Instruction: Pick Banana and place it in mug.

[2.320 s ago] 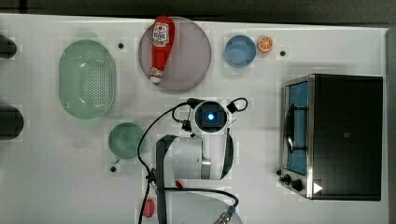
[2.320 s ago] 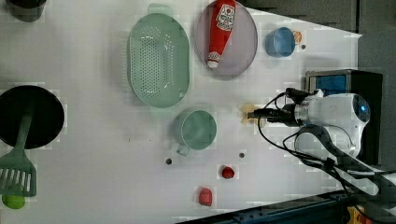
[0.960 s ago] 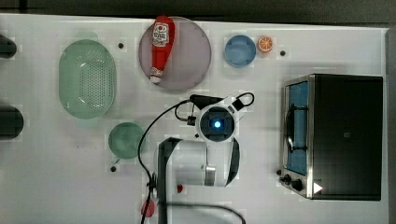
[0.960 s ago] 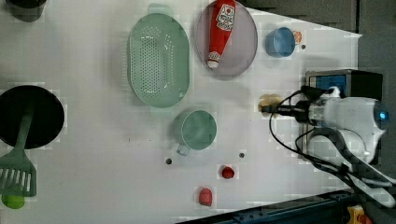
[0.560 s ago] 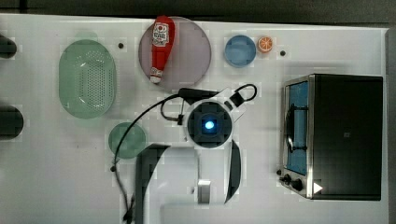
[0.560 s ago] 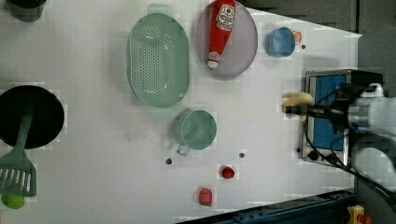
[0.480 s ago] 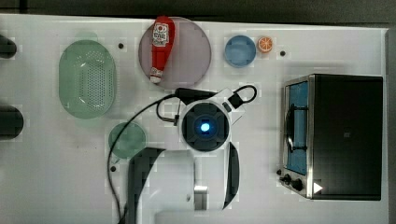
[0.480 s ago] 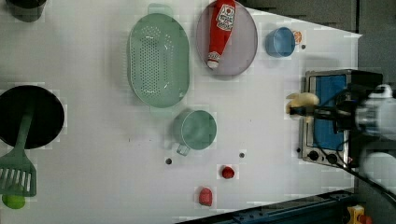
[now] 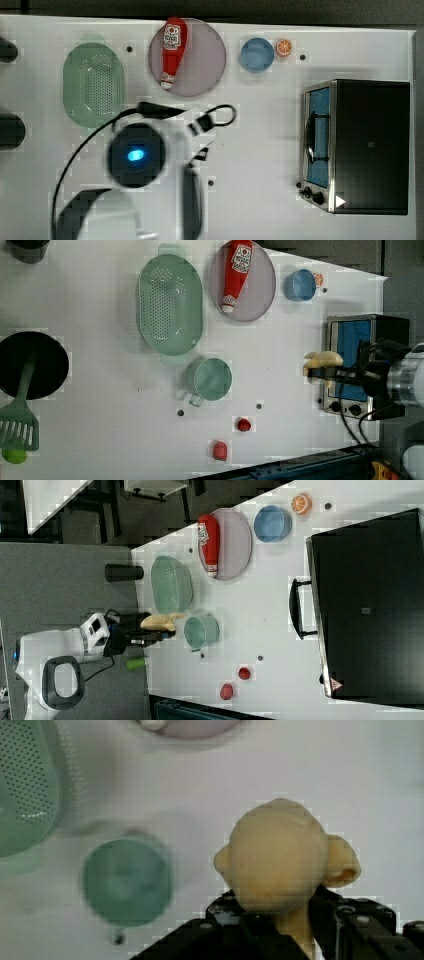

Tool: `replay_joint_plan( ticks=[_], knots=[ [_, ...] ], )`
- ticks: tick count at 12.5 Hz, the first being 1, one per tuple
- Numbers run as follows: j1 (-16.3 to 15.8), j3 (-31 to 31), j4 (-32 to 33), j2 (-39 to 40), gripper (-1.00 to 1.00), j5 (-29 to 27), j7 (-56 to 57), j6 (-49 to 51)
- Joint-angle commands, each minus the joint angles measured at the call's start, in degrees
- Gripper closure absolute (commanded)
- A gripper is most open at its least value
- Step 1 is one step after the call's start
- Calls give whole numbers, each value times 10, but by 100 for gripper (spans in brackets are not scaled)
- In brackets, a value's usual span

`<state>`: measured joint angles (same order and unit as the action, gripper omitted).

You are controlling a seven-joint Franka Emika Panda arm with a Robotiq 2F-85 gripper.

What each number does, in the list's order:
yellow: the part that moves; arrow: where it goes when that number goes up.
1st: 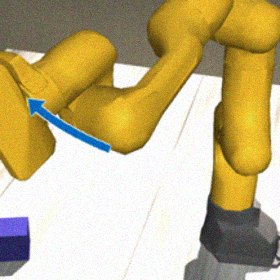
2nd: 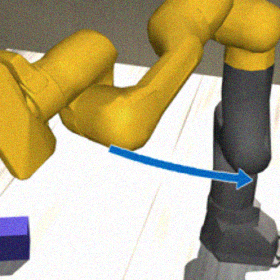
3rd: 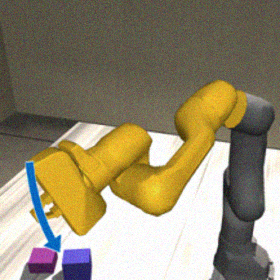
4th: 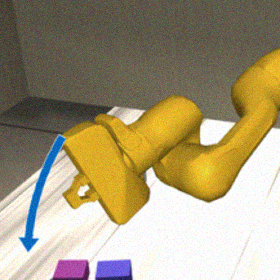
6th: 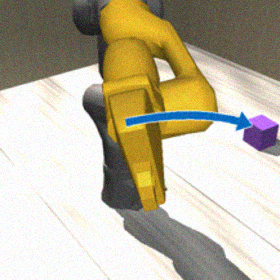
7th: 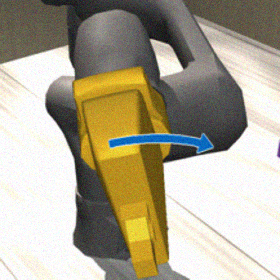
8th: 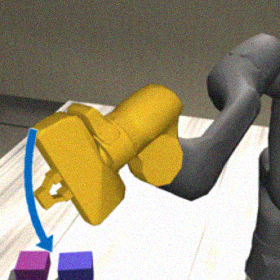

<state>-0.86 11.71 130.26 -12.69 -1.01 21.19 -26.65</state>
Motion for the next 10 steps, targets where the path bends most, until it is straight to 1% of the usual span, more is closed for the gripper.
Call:
replay_joint_plan(
  ticks=[1,4,6,9,10],
  knots=[
    [-10,52,-14,20,40,-24,-124,20],
    [-11,93,-9,51,40,-46,-213,16],
    [-11,111,-7,83,40,-47,-258,-23],
    [-11,127,9,135,40,-47,-262,-104],
    [-11,128,17,148,32,-47,-263,-127]
  ],
)
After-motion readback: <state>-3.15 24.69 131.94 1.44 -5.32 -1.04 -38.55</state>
